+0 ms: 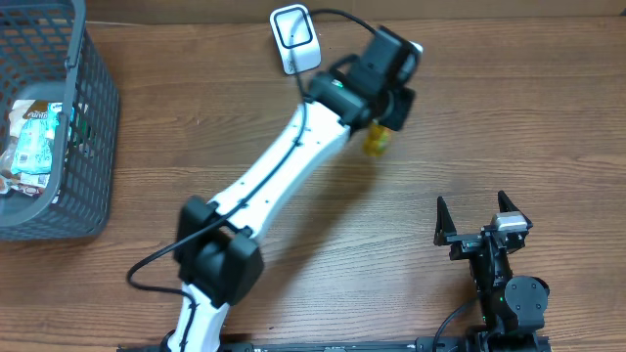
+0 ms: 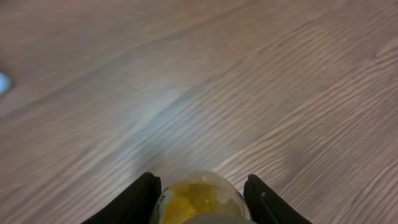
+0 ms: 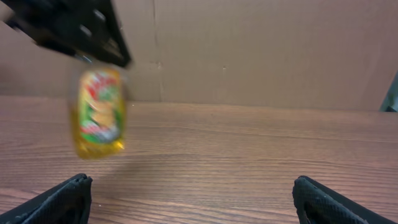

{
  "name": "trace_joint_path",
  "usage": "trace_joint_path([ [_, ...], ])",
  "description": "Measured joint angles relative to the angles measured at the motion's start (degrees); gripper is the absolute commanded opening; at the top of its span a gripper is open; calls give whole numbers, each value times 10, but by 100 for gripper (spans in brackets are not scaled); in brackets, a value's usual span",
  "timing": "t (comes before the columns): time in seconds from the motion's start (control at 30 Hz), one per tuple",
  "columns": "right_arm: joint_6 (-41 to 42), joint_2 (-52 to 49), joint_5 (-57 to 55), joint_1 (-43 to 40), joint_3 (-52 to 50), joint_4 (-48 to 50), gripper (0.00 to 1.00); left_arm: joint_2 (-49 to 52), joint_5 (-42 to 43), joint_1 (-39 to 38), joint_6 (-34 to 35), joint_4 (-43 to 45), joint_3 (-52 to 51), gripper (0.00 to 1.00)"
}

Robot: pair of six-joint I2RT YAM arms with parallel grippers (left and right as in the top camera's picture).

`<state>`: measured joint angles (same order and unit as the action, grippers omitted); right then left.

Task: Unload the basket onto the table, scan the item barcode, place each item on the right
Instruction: 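Carry the Vim bottle toward the scanner and set it upright on the table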

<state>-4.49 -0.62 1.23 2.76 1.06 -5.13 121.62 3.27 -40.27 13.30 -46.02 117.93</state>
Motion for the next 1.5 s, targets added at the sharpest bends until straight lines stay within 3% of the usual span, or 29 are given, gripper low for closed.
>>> trace_joint_path([
  [0.23, 0, 0, 0, 0, 0, 0, 100, 51, -10, -34, 48, 49, 0, 47],
  [0.63, 0, 0, 0, 0, 0, 0, 100, 60, -76, -104, 61, 84, -17, 48],
  [0.87, 0, 0, 0, 0, 0, 0, 100, 60, -82, -106, 63, 91, -59, 50],
  [0.93, 0, 0, 0, 0, 0, 0, 100, 60, -83, -106, 63, 93, -66, 55],
  [1.2, 0, 0, 0, 0, 0, 0, 100, 60, -47, -106, 61, 93, -67, 100],
  [1.5, 0, 0, 0, 0, 0, 0, 100, 54, -31, -106, 49, 74, -67, 99],
])
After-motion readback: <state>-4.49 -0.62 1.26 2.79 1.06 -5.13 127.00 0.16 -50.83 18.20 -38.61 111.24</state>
